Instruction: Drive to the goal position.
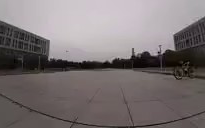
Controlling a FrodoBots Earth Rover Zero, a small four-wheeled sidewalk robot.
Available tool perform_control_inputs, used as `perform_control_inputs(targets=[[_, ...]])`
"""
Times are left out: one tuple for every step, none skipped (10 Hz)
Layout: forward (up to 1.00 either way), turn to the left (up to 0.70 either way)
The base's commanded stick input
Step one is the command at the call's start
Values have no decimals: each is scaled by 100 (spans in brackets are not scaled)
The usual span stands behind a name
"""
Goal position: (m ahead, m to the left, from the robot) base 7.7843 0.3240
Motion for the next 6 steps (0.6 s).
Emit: perform_control_inputs(targets=[[70, 0], [70, 0], [70, 0], [70, -5], [70, -12], [70, -19]])
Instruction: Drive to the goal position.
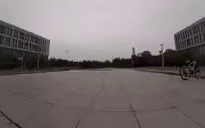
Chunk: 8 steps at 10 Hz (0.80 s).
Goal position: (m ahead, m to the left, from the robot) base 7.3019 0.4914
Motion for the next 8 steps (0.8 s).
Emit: perform_control_inputs(targets=[[70, 0], [70, 0], [70, 0], [70, 0], [70, 0], [70, 0], [70, 0], [70, 0]])
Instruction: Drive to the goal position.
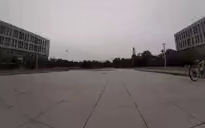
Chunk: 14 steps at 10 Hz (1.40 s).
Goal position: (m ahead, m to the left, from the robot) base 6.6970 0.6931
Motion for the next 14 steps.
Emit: perform_control_inputs(targets=[[70, 0], [70, 0], [70, 0], [70, 0], [70, 0], [70, 0], [70, 0], [70, 0], [70, 0], [70, 0], [70, 0], [70, 0], [70, 0], [70, 0]])
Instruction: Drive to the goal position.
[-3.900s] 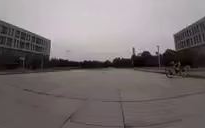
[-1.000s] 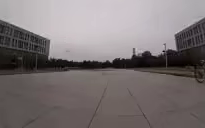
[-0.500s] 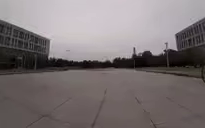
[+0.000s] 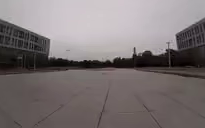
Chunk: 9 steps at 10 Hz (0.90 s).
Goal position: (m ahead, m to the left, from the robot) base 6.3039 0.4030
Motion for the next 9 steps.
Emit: perform_control_inputs(targets=[[70, 0], [70, 0], [70, 0], [70, -15], [70, -22], [70, -9], [70, 0], [70, 0], [70, 0]])
